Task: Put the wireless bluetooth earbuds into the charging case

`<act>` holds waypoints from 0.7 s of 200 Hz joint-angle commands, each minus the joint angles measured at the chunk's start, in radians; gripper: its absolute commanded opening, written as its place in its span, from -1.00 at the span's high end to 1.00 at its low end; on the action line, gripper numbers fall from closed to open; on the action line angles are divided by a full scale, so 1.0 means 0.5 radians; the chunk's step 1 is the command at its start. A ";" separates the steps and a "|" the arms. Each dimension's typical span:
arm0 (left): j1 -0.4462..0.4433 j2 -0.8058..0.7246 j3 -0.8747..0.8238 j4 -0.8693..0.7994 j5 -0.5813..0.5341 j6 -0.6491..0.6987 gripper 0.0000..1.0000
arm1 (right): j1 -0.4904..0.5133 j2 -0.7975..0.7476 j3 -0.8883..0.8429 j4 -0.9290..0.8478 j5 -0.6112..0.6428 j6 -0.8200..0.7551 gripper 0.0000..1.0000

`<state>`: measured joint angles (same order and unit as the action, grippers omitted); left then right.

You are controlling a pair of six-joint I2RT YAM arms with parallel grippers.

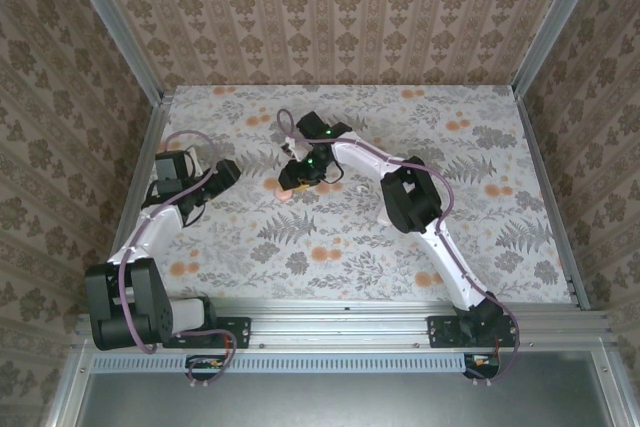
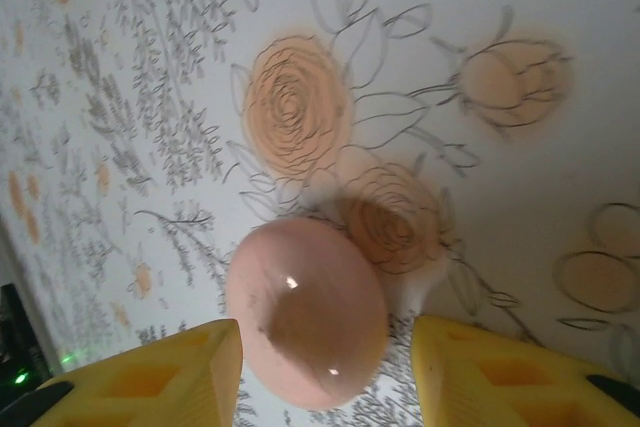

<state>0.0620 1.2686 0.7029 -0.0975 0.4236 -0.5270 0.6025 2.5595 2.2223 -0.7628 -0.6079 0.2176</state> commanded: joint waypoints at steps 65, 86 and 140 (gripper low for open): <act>0.023 0.013 -0.008 0.049 0.052 0.035 -0.69 | 0.061 -0.825 -0.964 0.630 0.344 0.685 -0.02; 0.024 0.021 -0.015 0.059 0.090 0.027 -0.67 | 0.086 -0.995 -1.239 0.804 0.417 0.819 -0.02; -0.034 0.000 0.004 0.039 0.144 0.032 -0.62 | 0.087 -1.419 -1.680 0.695 0.745 0.841 -0.05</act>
<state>0.0628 1.2690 0.7010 -0.0891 0.4648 -0.5270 0.6521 1.9625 1.4418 -0.3927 -0.3504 0.6079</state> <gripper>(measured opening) 0.813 0.521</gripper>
